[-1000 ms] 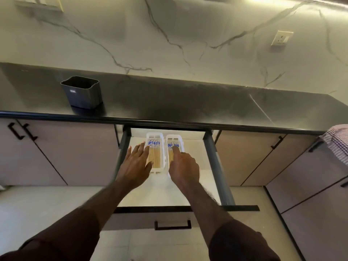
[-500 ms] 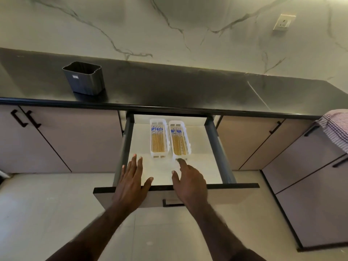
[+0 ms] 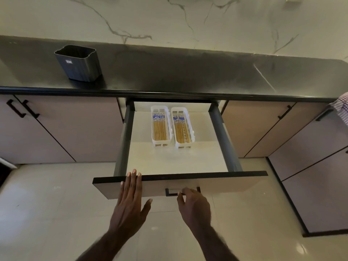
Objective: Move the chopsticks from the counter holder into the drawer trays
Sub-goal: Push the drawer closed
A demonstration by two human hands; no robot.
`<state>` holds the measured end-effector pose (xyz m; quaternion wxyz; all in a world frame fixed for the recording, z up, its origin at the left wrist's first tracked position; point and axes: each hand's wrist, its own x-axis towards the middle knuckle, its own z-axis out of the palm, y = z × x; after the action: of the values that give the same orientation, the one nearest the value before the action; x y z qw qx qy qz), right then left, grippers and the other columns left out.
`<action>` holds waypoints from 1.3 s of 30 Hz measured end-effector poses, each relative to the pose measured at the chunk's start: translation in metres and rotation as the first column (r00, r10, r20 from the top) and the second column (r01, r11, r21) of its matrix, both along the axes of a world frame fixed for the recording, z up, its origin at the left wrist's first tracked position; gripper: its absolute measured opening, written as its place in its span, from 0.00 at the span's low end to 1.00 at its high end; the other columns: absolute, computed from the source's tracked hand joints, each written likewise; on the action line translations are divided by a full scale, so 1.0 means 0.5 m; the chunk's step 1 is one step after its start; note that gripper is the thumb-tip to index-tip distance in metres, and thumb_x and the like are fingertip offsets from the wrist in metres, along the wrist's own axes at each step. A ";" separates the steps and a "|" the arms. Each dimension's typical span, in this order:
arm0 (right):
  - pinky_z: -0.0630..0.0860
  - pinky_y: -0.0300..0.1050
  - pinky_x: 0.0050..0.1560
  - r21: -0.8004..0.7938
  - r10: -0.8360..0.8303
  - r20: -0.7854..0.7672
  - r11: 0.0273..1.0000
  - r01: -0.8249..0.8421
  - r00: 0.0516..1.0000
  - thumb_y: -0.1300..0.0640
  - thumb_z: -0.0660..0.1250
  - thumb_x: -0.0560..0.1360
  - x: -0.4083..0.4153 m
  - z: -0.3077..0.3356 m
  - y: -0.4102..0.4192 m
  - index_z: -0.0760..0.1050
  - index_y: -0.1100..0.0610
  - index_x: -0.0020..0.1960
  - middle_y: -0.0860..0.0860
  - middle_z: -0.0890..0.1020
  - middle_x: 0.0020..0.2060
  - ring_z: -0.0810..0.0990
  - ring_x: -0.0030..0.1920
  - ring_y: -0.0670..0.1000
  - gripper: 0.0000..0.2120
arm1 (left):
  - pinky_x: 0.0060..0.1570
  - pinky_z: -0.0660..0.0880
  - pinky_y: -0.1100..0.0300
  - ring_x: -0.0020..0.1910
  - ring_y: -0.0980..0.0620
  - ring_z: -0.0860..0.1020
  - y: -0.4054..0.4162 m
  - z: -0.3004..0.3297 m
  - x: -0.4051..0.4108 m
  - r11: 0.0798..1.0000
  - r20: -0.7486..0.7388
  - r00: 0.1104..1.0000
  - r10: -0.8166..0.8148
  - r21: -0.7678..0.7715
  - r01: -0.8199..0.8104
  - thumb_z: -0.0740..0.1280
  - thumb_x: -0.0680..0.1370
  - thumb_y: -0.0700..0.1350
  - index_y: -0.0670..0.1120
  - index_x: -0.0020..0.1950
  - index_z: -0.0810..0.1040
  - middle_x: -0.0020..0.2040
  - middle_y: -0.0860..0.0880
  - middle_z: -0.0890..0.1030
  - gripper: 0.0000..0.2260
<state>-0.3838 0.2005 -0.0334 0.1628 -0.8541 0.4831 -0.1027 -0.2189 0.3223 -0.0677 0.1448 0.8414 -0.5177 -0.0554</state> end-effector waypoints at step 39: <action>0.77 0.43 0.51 0.255 0.247 -0.335 0.953 -0.165 0.909 0.57 0.65 0.79 0.138 -0.102 -0.222 0.77 0.59 0.61 0.55 0.83 0.53 0.83 0.51 0.52 0.12 | 0.73 0.52 0.42 0.78 0.49 0.40 -0.186 -0.051 0.099 0.962 -0.030 0.963 0.270 -0.042 -0.271 0.43 0.78 0.65 0.45 0.79 0.40 0.80 0.43 0.45 0.36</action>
<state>-0.3147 0.0893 -0.0845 0.1746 -0.8812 0.4200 0.1290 -0.1696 0.2295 -0.0933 0.1764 0.8999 -0.3975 -0.0333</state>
